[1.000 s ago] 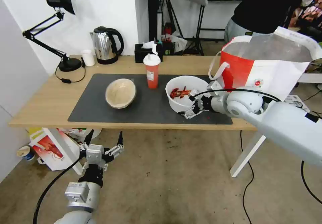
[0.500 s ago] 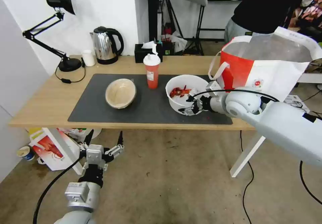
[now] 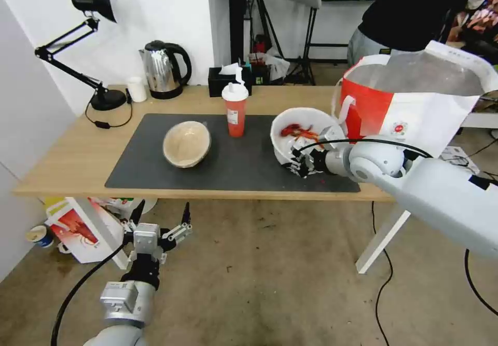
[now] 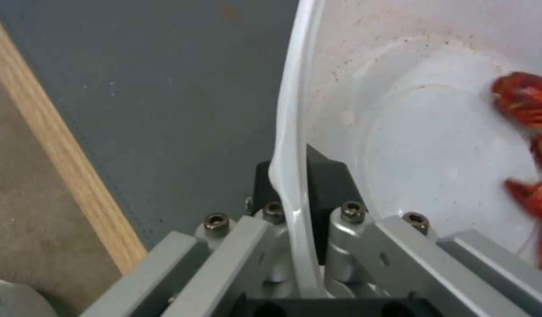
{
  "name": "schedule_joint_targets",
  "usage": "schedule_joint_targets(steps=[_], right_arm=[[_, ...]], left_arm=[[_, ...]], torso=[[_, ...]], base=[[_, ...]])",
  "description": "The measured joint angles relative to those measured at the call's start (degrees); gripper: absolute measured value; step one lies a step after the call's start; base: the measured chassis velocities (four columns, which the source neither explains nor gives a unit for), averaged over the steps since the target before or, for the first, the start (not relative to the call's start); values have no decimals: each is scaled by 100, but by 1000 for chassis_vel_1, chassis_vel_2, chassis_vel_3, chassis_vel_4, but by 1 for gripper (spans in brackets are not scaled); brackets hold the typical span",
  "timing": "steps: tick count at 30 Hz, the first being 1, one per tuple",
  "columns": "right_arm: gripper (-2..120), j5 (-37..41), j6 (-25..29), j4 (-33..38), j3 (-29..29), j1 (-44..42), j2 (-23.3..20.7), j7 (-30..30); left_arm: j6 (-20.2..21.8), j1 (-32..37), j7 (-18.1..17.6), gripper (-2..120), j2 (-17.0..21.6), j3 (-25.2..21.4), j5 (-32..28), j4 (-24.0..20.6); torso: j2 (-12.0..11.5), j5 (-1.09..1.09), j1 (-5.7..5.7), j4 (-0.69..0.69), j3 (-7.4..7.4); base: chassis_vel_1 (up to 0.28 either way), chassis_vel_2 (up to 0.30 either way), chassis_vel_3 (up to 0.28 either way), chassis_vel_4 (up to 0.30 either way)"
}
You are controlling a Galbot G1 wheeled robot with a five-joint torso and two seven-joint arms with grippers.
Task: Pick up the trash from the table and place it into the takeout bag.
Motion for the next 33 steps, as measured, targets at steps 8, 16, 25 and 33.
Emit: schedule_joint_targets(steps=[8,16,25,33], right_arm=[[0,30,0,33,4,11,-32,39],[0,143,0,74,-46,106,-61,82],[0,411,4,120,-118,398,-40,-1],[0,502,9,210,-120,527,-48,-136]], left_arm=[[0,0,0,100,0,0,0,0],[0,0,0,100,0,0,0,0],[0,0,0,100,0,0,0,0],[0,0,0,100,0,0,0,0]], torso=[[0,0,0,0,0],[0,0,-1,0,0],[1,0,-1,0,-1],[1,0,-1,0,-1]], base=[[0,0,0,0],[0,0,0,0],[0,0,0,0],[0,0,0,0]])
